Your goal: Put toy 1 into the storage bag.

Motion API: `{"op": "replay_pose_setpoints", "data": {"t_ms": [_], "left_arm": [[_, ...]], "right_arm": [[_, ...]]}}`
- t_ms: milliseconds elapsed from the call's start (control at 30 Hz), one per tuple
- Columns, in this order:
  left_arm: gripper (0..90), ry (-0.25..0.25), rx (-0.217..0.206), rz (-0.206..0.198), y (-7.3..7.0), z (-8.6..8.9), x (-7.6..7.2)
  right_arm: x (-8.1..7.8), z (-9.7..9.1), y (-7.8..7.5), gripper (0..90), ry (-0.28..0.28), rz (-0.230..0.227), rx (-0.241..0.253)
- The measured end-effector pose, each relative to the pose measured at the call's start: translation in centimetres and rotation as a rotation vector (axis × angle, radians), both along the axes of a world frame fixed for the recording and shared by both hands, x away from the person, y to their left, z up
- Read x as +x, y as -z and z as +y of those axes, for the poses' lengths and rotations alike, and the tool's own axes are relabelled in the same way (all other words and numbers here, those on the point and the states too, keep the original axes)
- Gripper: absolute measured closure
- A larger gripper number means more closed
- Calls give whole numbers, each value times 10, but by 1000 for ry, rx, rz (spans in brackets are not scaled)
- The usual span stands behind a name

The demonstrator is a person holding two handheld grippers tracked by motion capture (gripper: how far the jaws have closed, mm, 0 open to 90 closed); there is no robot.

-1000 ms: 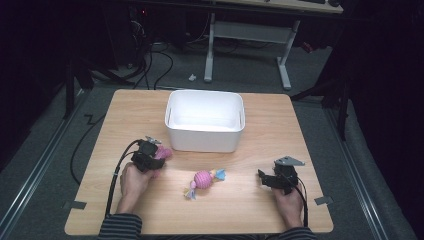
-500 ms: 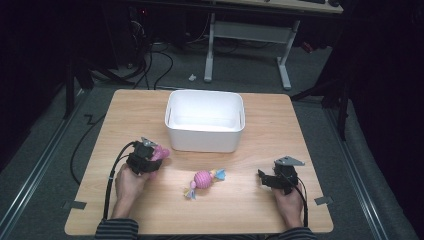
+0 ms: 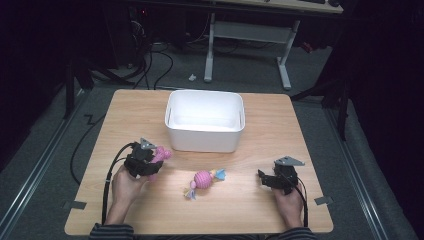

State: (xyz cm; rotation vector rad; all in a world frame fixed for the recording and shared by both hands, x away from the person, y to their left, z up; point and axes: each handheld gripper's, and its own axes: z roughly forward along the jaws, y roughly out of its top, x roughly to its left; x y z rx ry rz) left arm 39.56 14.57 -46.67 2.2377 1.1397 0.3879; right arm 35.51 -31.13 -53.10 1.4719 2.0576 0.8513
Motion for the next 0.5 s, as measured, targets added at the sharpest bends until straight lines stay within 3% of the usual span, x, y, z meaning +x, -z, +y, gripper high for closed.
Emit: {"op": "replay_pose_setpoints", "data": {"t_ms": [500], "left_arm": [[595,38,-119,-33,-31,5,-7]], "right_arm": [[0,0,0,237,0,0,0]]}}
